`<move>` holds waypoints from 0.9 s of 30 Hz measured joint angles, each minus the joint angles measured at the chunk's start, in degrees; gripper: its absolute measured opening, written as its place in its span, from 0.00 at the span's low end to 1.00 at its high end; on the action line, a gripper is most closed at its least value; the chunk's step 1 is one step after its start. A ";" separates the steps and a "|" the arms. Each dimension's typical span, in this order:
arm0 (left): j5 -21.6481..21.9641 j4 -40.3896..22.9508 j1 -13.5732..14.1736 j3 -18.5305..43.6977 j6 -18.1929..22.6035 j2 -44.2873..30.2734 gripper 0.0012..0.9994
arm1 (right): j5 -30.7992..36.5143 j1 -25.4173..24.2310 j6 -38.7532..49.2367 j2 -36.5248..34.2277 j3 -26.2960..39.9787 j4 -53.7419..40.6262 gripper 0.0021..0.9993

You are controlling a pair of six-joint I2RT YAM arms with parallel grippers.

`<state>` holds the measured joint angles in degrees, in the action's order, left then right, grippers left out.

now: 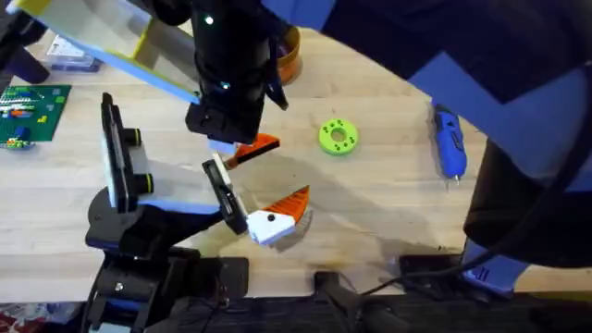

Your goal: Pick up the gripper from the table and insert it into the empty holder that is missing its gripper. Then pick up a screw, insert it into the mounting hole, and use the screwdriver to tighten it. Finally, clean up the table by picking up the vegetable and placing it into the bucket.

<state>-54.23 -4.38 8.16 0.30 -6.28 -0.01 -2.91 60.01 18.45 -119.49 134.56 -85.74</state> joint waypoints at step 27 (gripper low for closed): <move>-0.01 0.00 0.00 0.00 0.02 0.01 0.99 | -0.18 -0.02 0.01 -0.01 3.17 -2.62 0.00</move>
<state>-54.24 -4.38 8.16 0.30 -6.26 0.00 -3.09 59.99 18.46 -119.50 137.73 -88.36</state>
